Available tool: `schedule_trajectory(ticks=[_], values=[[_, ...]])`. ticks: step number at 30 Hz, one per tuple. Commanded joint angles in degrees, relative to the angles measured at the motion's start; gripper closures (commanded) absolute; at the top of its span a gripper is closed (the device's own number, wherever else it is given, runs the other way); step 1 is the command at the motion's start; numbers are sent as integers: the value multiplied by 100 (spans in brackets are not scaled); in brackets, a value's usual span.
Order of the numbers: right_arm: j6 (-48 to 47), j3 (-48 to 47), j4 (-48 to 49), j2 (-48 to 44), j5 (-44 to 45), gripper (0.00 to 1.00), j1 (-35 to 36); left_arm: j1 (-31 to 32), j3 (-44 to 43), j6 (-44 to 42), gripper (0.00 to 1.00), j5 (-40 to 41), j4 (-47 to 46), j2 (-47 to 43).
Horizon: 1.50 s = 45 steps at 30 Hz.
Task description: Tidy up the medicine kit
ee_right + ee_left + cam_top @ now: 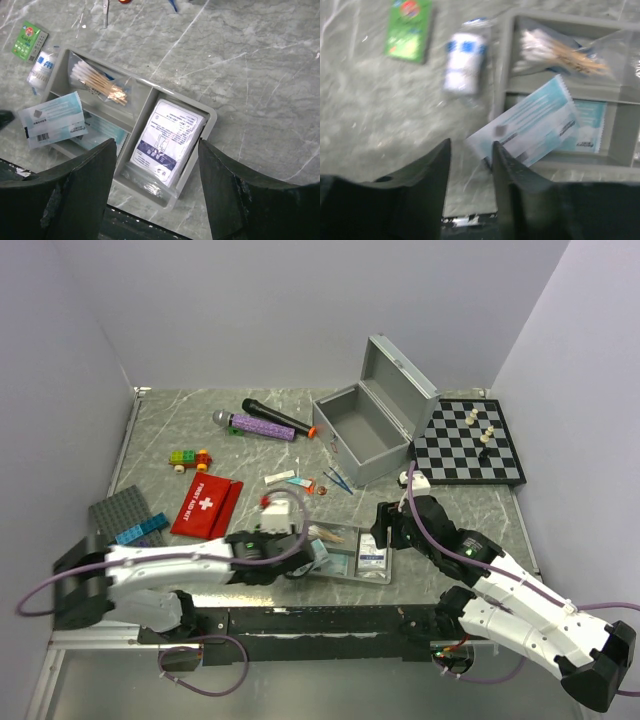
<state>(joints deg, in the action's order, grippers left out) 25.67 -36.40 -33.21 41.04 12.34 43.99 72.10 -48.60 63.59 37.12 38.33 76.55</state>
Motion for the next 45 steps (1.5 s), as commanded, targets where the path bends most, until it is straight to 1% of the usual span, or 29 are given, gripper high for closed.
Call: schedule_trajectory(ticks=[1, 3, 5, 6, 8, 11, 14, 17, 20, 25, 30, 33, 38, 45], values=[[-27, -192, 254, 1, -56, 27, -13, 24, 552, 1347, 50, 23, 78, -1403], [-27, -183, 289, 18, -100, 27, -13, 24, 833, 1594, 43, 128, 70, -2044], [-27, -174, 315, 27, -135, 27, -13, -2, 1158, 1438, 36, 50, -271, -2546], [-18, -165, 333, 27, -144, 27, -13, -20, 1360, 1332, 34, -38, -534, -2758], [-10, -157, 359, 36, -161, 27, -13, -186, 1686, 999, 35, -309, -1052, -3040], [8, -174, 333, 19, -179, 27, -13, -467, 2108, 471, 39, -775, -1852, -3339], [-1, -183, 280, -17, -162, 27, -13, -722, 2442, 5, 43, -1223, -2433, -3541], [8, -174, 263, -69, -153, 27, -13, -1117, 2679, -215, 46, -1768, -2803, -3516], [26, -165, 263, -61, -170, 27, -13, -1469, 2821, -365, 48, -2340, -3146, -3271], [52, -148, 263, -43, -179, 27, -13, -1725, 2900, -541, 48, -2736, -3489, -2998], [43, -130, 263, -43, -162, 27, -13, -1988, 3119, -576, 51, -3175, -3753, -2787], [52, -113, 271, -17, -179, 27, -13, -2103, 3234, -585, 53, -3360, -3789, -2637], [52, -113, 298, 10, -188, 27, -13, -2173, 3374, -611, 56, -3519, -4131, -2531], [52, -130, 307, 54, -206, 27, -13, -2209, 3313, -813, 62, -3660, -4413, -2321]])
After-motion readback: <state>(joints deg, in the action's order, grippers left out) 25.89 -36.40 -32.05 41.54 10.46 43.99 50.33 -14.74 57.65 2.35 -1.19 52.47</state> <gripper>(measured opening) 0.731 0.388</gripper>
